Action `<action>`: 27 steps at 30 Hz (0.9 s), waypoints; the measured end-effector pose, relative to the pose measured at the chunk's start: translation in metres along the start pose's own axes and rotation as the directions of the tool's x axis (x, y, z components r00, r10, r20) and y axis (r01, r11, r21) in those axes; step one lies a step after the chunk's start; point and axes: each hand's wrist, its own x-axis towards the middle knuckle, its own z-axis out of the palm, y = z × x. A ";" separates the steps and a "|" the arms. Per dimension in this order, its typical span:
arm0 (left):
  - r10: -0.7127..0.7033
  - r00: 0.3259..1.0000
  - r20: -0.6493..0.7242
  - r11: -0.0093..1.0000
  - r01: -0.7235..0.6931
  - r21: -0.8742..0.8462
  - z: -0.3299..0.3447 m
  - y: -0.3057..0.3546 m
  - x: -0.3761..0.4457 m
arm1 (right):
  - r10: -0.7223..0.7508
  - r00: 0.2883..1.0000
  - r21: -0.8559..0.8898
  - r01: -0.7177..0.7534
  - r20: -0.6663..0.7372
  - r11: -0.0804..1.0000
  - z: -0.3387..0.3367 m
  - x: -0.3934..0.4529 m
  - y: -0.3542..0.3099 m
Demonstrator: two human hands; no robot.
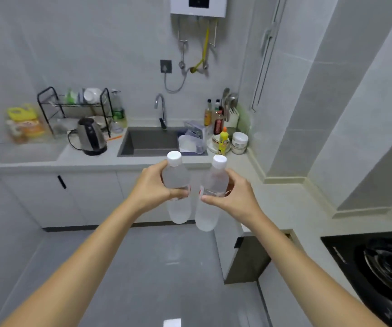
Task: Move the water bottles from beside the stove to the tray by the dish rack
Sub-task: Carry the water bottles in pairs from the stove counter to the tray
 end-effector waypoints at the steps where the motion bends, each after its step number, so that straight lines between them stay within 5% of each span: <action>1: -0.027 0.999 -0.025 1.000 0.027 -0.005 -0.013 -0.013 0.007 | -0.020 0.999 0.010 0.020 0.032 1.000 0.015 0.020 -0.001; 9: -0.245 0.933 -0.264 0.966 0.259 0.018 -0.115 -0.108 0.070 | -0.186 0.934 0.105 0.161 0.306 0.981 0.127 0.190 -0.008; 18: -0.424 0.719 -0.551 0.886 0.454 -0.090 -0.224 -0.169 0.098 | -0.357 0.742 0.193 0.302 0.567 0.934 0.288 0.343 -0.060; 27: -0.485 0.580 -0.655 0.841 0.515 -0.167 -0.350 -0.289 0.136 | -0.399 0.608 0.262 0.306 0.686 0.915 0.482 0.429 -0.120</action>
